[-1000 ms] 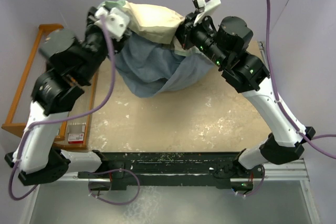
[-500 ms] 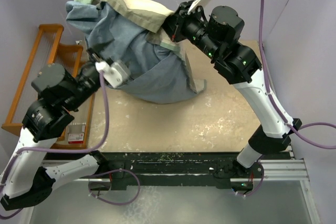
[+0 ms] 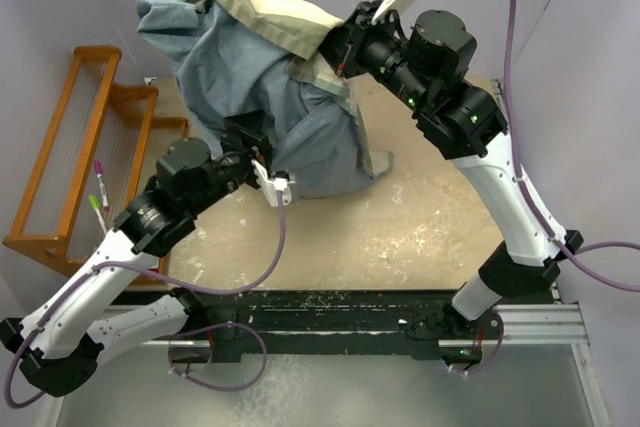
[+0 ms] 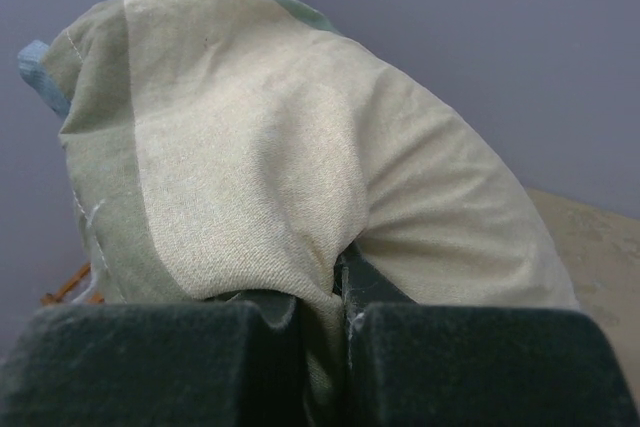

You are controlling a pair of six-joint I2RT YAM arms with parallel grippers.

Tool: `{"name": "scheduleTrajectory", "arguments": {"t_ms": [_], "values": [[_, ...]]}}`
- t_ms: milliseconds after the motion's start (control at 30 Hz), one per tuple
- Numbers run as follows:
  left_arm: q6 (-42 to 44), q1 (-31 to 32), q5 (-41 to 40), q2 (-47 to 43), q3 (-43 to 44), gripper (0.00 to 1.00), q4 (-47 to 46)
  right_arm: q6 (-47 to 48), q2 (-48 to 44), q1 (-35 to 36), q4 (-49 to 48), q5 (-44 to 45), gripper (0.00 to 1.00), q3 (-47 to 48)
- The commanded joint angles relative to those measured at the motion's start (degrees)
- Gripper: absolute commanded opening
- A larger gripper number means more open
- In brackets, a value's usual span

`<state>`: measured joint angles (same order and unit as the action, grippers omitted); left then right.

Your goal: Remove the pillowcase from the pillow

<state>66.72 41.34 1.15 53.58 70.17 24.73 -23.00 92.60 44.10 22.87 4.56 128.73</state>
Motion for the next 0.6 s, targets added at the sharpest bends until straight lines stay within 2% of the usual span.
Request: {"name": "scheduleTrajectory", "arguments": {"t_ms": [0, 133, 233, 333, 433, 567], "values": [[12.5, 0.2, -2.7, -2.9, -9.7, 0.76, -13.1, -3.1, -3.9, -1.8, -5.3, -1.4, 0.00, -0.8], [16.5, 0.2, -5.1, -1.7, -14.8, 0.75, -26.8, -3.3, -4.5, -1.9, -4.5, -2.4, 0.00, -2.3], [19.9, 0.1, -9.4, 3.0, -16.2, 0.67, -44.8, -3.7, -5.4, -1.8, -4.8, -3.5, 0.00, -3.9], [20.8, 0.1, -12.9, 8.2, -13.6, 0.59, -56.5, -3.9, -6.6, -1.9, -5.3, -4.5, 0.00, -6.4], [18.2, 0.1, -12.7, 9.4, -9.8, 0.48, -59.9, -3.6, -8.2, -1.8, -5.7, -4.6, 0.00, -9.6], [8.1, 0.1, -12.1, 8.2, -1.8, 0.28, -53.9, -3.4, -9.5, -1.9, -5.8, -4.7, 0.00, -13.3]]}}
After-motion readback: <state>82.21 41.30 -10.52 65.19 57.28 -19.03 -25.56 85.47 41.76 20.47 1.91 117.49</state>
